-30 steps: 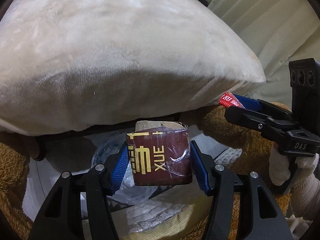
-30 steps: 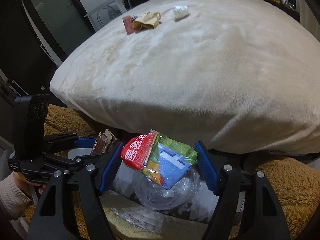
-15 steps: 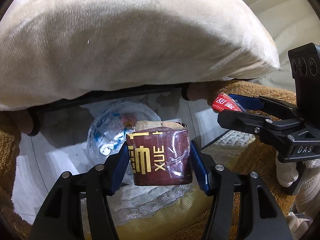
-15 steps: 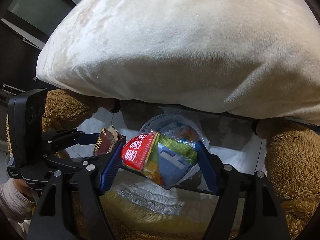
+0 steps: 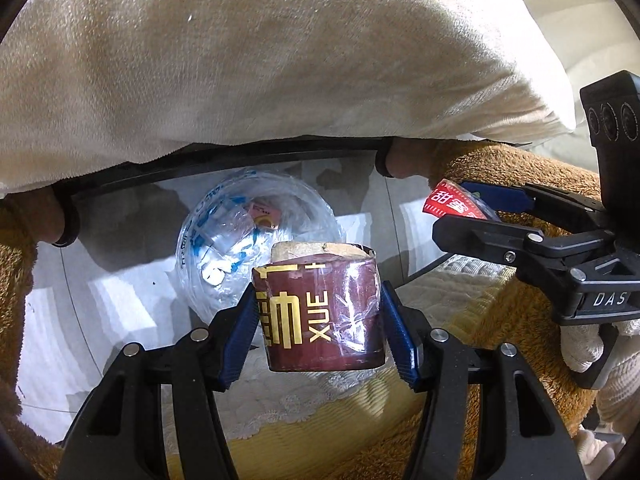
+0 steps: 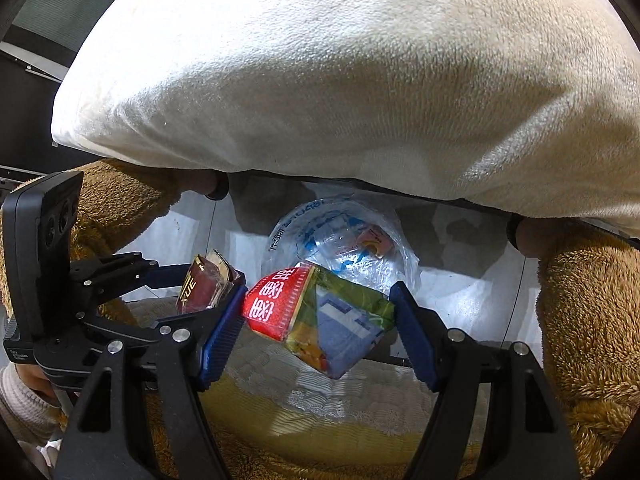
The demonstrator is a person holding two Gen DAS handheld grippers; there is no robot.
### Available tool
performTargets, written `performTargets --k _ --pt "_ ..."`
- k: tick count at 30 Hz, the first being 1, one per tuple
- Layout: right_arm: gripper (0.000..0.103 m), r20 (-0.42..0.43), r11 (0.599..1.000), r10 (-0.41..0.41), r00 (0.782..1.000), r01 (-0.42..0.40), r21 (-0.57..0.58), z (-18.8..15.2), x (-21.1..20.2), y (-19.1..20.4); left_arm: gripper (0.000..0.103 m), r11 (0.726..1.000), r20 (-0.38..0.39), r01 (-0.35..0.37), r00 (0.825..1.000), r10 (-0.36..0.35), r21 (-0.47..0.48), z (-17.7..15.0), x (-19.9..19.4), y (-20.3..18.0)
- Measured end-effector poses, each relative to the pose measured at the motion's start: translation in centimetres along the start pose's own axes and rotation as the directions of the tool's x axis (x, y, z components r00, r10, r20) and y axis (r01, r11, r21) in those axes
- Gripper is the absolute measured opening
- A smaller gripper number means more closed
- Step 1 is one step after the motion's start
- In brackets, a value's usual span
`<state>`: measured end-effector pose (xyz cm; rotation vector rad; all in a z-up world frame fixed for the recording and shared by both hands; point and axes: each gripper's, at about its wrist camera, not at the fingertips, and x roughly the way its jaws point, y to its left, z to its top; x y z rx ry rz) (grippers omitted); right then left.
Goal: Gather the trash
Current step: 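Open both tools to drop the snack bags into the trash bag, then raise both tools back over the bed toward the pink cup and white bag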
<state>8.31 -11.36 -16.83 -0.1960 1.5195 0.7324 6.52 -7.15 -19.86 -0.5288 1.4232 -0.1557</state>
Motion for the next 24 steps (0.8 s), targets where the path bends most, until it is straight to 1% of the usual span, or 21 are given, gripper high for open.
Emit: performTargets --k 4,6,7,8,9,10,24 --pt "0.074 0.003 1.0 0.014 1.0 -0.014 0.005 0.02 0.17 -0.09 0.059 1.0 -0.004 -0.003 1.0 0.003 -0.004 -0.01 -0.02 0.09" --pt "0.078 0.01 1.0 0.02 1.0 -0.02 0.002 -0.03 0.12 -0.19 0.059 1.0 -0.013 0.002 1.0 -0.002 -0.008 -0.04 0.02 0.25" --pt "0.082 0.014 1.0 0.018 1.0 -0.018 0.002 -0.04 0.04 -0.21 0.061 1.0 -0.021 0.001 1.0 -0.001 -0.006 -0.04 0.12 0.25" --pt "0.083 0.019 1.0 0.02 1.0 -0.02 0.004 -0.05 -0.01 -0.24 0.071 1.0 -0.025 -0.004 1.0 0.004 -0.006 -0.04 0.19 0.25" --pt "0.083 0.022 1.0 0.023 0.999 -0.024 0.008 -0.04 -0.07 -0.23 0.074 1.0 -0.023 -0.01 1.0 0.01 -0.006 -0.03 0.2 0.22" --pt "0.083 0.024 1.0 0.025 0.999 -0.025 0.013 -0.02 -0.14 -0.34 0.075 1.0 -0.022 -0.013 1.0 0.013 -0.004 -0.04 0.18 0.15" --pt "0.083 0.045 0.999 0.028 0.999 -0.029 0.022 0.01 -0.44 -0.54 0.075 1.0 0.02 -0.009 1.0 0.01 -0.017 -0.13 -0.67 0.4"
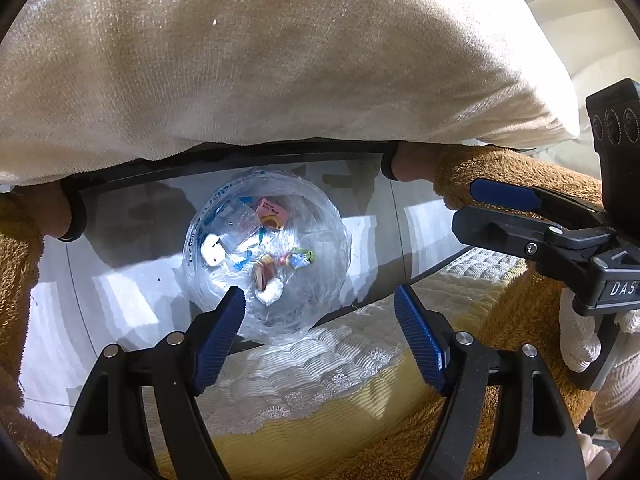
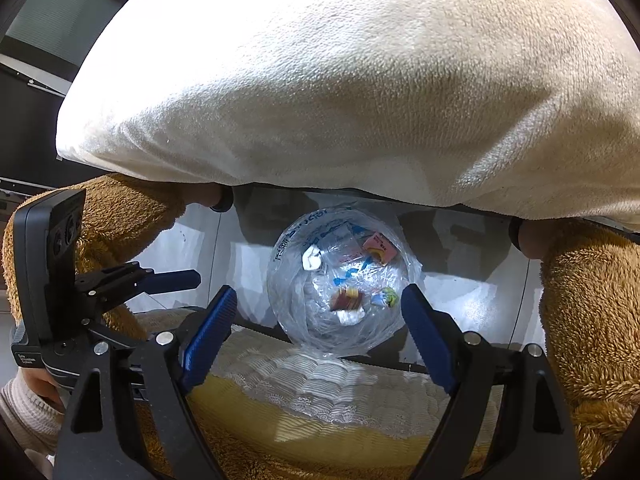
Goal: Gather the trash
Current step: 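Raise both tools back over the bed toward the pink cup and white bag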
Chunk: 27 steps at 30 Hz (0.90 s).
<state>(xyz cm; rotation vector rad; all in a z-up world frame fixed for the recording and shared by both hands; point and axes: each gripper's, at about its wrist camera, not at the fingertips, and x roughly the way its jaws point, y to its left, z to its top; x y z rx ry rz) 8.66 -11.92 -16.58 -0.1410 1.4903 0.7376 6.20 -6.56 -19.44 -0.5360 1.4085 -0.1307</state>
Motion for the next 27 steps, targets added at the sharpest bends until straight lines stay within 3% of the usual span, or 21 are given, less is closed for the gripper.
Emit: performTargets --k 14,20,27 --pt "0.083 0.119 0.999 0.023 0.993 -0.017 -0.051 -0.8 -2.8 0.4 0.075 0.999 0.153 0.03 0.988 -0.032 0.015 -0.2 -3.9 -0.2" --pt "0.083 0.215 0.995 0.041 0.976 -0.021 -0.094 -1.3 -5.2 0.8 0.075 0.999 0.245 0.044 0.968 -0.05 0.03 -0.6 -6.5 -0.8" --pt "0.083 0.349 0.991 0.056 0.935 -0.01 -0.131 -1.9 -8.7 1.2 0.075 0.996 0.35 0.054 0.934 -0.076 0.073 -1.2 -10.0 -1.8"
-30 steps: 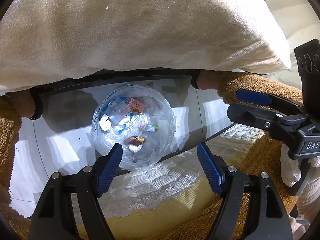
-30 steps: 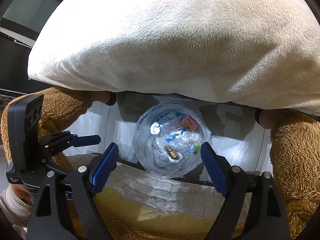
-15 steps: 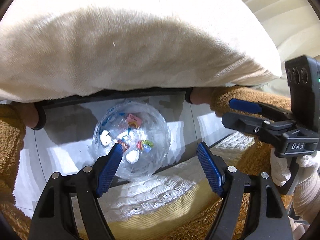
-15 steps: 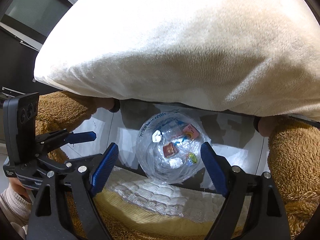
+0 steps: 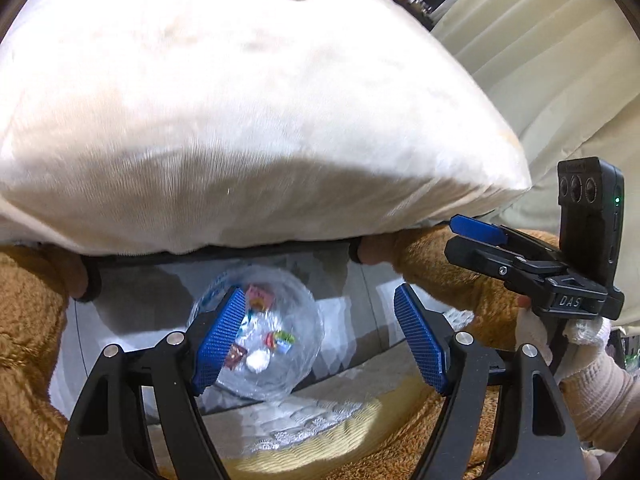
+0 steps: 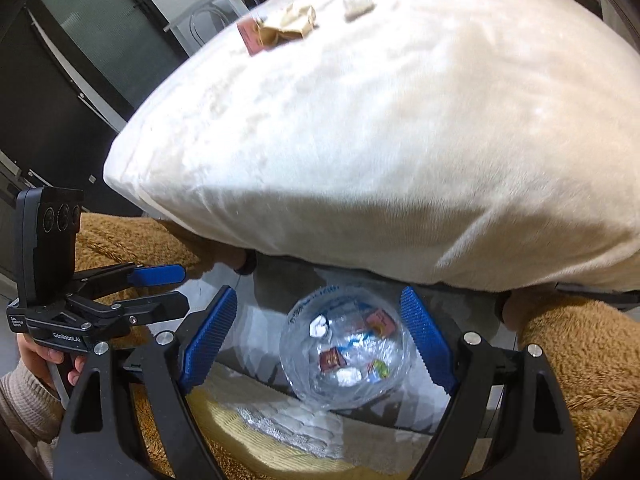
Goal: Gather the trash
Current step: 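Raise both tools back over the bed toward the pink cup and white bag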
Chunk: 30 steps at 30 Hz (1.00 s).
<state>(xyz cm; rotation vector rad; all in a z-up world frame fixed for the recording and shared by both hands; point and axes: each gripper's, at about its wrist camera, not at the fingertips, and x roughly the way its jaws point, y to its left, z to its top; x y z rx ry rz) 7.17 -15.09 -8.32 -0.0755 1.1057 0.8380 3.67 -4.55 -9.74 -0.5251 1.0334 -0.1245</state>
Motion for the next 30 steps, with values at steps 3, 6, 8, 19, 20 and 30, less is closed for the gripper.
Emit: performTargets --k 3,6,8,19,20,30 --pt "0.083 0.04 1.0 -0.005 0.999 0.006 -0.01 0.7 -1.0 0.3 0.075 1.0 0.051 -0.004 0.999 0.003 0.022 0.9 -1.5 -0.6" --pt "0.083 0.075 1.0 -0.009 0.997 0.011 -0.027 1.6 -2.0 0.6 0.075 0.999 0.098 -0.014 0.995 0.01 0.043 1.9 -3.1 -1.0" --pt "0.083 0.098 0.999 -0.011 0.995 0.014 -0.036 2.4 -2.6 0.6 0.075 0.998 0.129 -0.026 0.991 0.019 0.054 2.8 -4.0 -1.2" --pt "0.083 0.215 0.993 -0.035 0.976 0.058 -0.101 10.2 -4.6 0.2 0.075 0.99 0.267 -0.116 0.959 0.09 0.082 10.1 -8.0 0.3" --pt "0.083 0.226 0.992 -0.04 0.973 0.066 -0.108 11.1 -4.6 0.2 0.075 0.988 0.277 -0.125 0.956 0.097 0.085 10.9 -8.2 0.5" --pt "0.083 0.268 0.986 -0.062 0.961 0.101 -0.135 18.4 -2.3 -0.9 0.075 0.974 0.302 -0.204 0.939 0.166 0.097 18.6 -7.7 3.4"
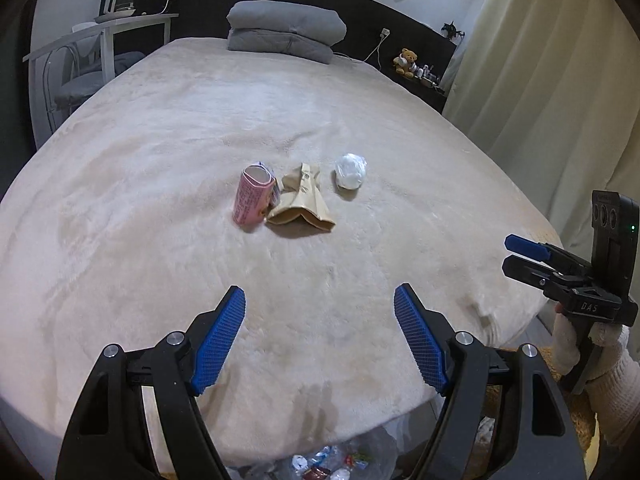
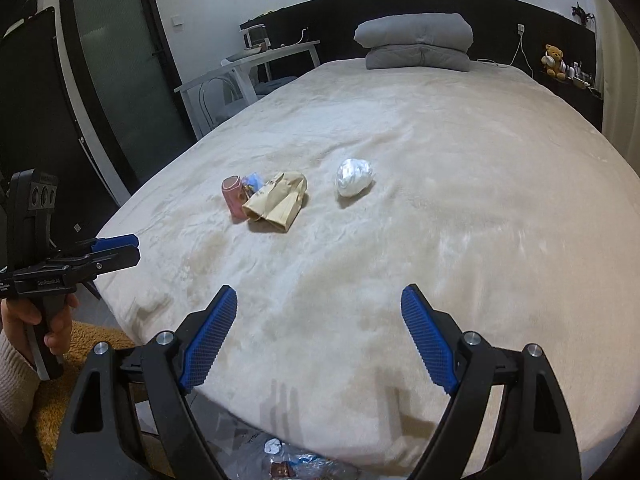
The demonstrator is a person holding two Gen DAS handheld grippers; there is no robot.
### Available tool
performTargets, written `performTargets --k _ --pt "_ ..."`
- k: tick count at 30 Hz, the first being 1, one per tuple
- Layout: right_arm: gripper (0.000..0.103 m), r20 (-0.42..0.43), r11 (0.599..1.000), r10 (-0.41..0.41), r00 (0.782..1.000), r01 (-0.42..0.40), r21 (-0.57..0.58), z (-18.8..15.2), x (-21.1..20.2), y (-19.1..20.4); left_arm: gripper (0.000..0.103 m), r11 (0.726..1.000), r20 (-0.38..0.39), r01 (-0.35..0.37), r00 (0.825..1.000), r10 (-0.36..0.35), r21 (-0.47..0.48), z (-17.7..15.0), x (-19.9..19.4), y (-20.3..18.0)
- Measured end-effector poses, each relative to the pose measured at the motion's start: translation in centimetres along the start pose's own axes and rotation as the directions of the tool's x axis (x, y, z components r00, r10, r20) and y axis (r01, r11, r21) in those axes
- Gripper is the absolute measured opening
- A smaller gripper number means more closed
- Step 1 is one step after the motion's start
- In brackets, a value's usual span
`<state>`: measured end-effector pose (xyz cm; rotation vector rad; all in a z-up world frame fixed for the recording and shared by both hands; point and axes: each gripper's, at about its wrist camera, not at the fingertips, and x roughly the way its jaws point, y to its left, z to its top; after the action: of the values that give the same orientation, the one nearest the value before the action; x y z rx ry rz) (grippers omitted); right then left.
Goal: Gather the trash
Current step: 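Raise both tools back over the bed toward the pink cup and white bag, then grasp the pink paper cup with the left tool while the right tool grasps the white plastic bag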
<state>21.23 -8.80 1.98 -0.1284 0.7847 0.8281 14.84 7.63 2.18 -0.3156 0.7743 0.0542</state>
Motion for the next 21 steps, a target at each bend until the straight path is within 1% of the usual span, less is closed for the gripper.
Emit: performTargets --k 6,11,14,17,21 --pt "0.083 0.003 0.999 -0.02 1.0 0.02 -0.045 3.5 3.4 -0.8 0.075 0.998 -0.021 -0.047 0.999 0.048 0.042 3.0 3.2 1.5" --pt "0.083 -0.017 1.0 -0.01 1.0 0.01 -0.028 6.2 7.2 -2.1 0.075 0.995 -0.042 -0.08 0.996 0.082 0.058 5.2 6.2 3.0" --pt "0.083 -0.031 0.999 -0.02 0.999 0.019 -0.028 7.5 9.5 -2.9 0.075 0.993 -0.053 -0.094 0.994 0.098 0.069 6.2 8.0 3.8" --pt "0.083 -0.05 1.0 -0.012 0.999 0.011 -0.008 8.6 11.6 -3.7 0.075 0.996 -0.079 -0.085 0.993 0.088 0.04 6.8 9.9 5.0" --pt "0.083 -0.074 1.0 -0.003 0.997 0.003 0.001 9.8 14.6 -4.5 0.075 0.994 -0.085 -0.091 0.992 0.095 0.052 7.4 11.4 5.8"
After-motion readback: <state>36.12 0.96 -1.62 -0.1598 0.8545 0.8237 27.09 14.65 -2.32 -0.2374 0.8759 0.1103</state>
